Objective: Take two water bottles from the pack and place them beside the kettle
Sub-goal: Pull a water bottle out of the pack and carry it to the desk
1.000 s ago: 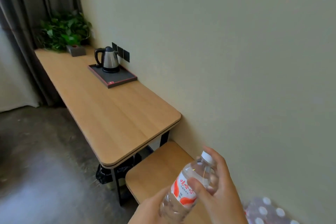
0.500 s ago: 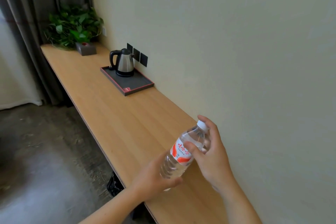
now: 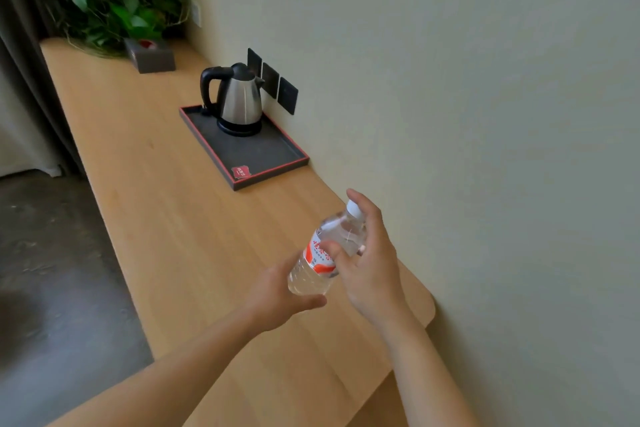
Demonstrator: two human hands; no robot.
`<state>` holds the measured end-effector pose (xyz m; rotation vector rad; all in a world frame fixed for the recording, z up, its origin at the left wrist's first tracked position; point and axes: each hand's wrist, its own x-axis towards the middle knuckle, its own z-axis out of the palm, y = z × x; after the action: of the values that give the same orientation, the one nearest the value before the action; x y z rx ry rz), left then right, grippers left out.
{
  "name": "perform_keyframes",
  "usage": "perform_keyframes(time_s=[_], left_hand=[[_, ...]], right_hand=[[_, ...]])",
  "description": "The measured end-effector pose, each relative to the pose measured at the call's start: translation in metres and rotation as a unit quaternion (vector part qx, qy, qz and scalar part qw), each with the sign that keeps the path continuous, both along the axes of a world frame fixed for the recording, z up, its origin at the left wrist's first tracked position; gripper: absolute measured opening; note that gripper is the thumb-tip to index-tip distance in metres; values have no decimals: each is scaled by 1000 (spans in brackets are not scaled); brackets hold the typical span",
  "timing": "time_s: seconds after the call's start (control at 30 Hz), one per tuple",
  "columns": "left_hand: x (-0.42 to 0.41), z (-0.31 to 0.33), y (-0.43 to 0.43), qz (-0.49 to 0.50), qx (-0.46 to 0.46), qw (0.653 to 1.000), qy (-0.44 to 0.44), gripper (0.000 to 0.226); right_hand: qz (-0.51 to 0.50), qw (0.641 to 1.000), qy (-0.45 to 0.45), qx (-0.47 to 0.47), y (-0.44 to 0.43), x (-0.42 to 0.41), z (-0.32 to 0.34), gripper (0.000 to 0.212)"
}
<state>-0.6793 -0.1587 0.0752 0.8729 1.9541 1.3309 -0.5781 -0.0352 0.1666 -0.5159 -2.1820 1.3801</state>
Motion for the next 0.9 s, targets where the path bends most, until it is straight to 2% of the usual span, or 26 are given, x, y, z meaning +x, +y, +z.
perform_keyframes(time_s=[0.17,0.4,0.57,0.77,0.9], left_hand=[[-76,-59,44,2,11,1000,-9,71],[-146,-130,93,0,33,999,-16,74],[-169,-146,123,17,66,998,2,66],[-173,-149,127,15,71,997,-1,71],[-173,-140,130,6,33,999,1,70]], right_hand=[[-3,999,-27,23,37,-80,-46,73],[-49,990,-56,123,68,-142,-105,71],[-70,985,-38,150,86,-168,-114,85],[-55,984,-35,167,89,-167,-117,79],[-41,976,-68,205,92,-171,-113,74]])
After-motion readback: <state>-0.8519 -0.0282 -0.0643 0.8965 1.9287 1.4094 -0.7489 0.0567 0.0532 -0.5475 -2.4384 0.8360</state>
